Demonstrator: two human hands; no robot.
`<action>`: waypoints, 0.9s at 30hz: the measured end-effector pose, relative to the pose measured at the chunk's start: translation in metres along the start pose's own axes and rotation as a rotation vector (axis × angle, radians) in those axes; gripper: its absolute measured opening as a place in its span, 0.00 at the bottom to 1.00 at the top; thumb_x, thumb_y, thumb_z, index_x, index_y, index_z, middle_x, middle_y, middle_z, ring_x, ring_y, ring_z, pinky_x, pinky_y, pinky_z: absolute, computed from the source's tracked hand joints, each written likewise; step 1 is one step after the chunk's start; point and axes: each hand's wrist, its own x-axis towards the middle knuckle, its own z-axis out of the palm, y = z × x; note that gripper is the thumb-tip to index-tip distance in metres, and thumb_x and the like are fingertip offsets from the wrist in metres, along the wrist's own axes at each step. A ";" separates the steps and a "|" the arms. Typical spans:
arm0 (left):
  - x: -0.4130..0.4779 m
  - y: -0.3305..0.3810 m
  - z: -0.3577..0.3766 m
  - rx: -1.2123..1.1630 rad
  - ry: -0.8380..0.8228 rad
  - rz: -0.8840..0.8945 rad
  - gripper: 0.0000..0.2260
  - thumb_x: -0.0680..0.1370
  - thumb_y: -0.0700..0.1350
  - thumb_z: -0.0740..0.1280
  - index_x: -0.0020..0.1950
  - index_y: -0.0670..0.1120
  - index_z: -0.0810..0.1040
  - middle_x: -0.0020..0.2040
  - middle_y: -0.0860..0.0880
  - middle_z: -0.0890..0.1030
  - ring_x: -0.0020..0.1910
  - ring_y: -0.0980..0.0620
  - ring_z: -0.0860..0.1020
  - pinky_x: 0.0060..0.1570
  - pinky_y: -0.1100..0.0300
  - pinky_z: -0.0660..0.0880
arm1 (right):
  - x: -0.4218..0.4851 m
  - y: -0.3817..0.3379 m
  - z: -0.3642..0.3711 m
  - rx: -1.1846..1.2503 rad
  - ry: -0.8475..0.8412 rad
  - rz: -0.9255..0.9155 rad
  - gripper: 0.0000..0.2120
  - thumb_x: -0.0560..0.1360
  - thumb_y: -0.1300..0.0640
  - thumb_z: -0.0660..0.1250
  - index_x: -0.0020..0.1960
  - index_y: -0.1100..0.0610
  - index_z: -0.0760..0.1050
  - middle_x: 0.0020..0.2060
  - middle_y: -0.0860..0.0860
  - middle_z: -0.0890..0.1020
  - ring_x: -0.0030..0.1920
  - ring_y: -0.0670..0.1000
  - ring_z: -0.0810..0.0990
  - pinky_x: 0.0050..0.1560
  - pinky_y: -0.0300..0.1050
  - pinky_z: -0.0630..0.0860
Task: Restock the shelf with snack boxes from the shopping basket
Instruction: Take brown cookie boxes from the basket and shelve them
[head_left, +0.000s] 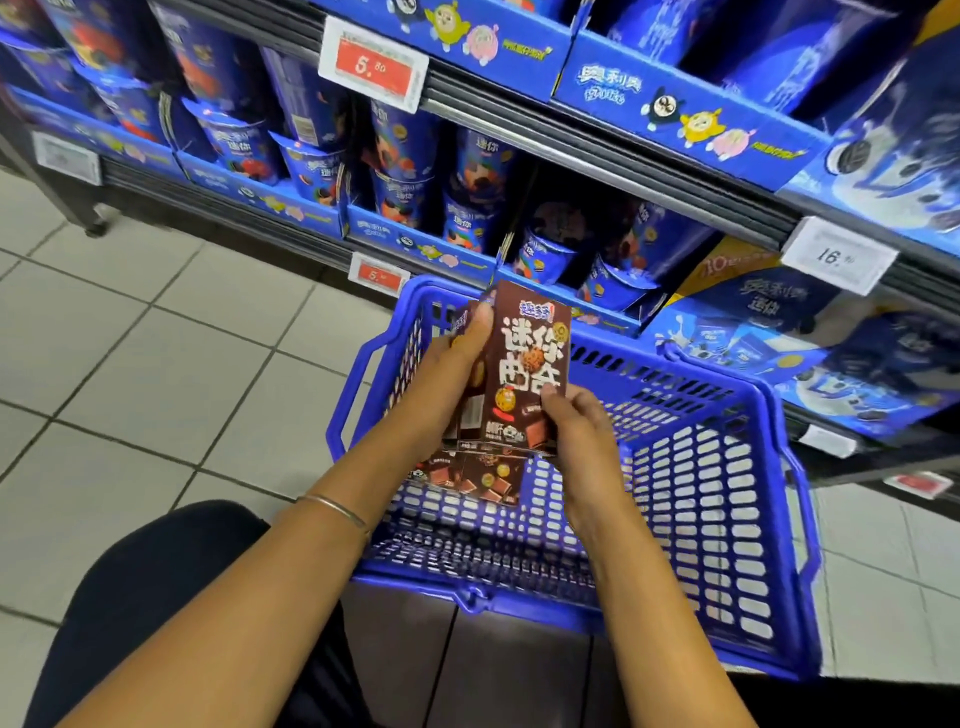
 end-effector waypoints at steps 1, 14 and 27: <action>0.000 0.000 -0.001 -0.032 -0.014 0.025 0.48 0.65 0.79 0.70 0.76 0.49 0.73 0.64 0.45 0.85 0.60 0.44 0.85 0.64 0.41 0.79 | -0.002 0.000 0.004 -0.015 -0.020 -0.012 0.04 0.81 0.56 0.66 0.51 0.56 0.77 0.38 0.50 0.85 0.36 0.46 0.84 0.35 0.40 0.78; -0.001 0.011 -0.019 -0.213 -0.038 0.051 0.33 0.71 0.53 0.77 0.73 0.44 0.74 0.60 0.42 0.86 0.55 0.42 0.87 0.51 0.49 0.83 | 0.049 0.025 -0.013 0.082 -0.046 0.207 0.20 0.77 0.36 0.66 0.52 0.53 0.81 0.46 0.52 0.83 0.45 0.51 0.81 0.51 0.51 0.78; -0.008 0.020 -0.020 -0.207 -0.071 0.057 0.33 0.73 0.53 0.75 0.75 0.42 0.72 0.64 0.41 0.84 0.60 0.39 0.85 0.62 0.42 0.81 | 0.095 0.132 -0.008 -0.481 0.042 0.424 0.19 0.68 0.62 0.81 0.56 0.64 0.80 0.53 0.58 0.86 0.53 0.58 0.85 0.59 0.52 0.81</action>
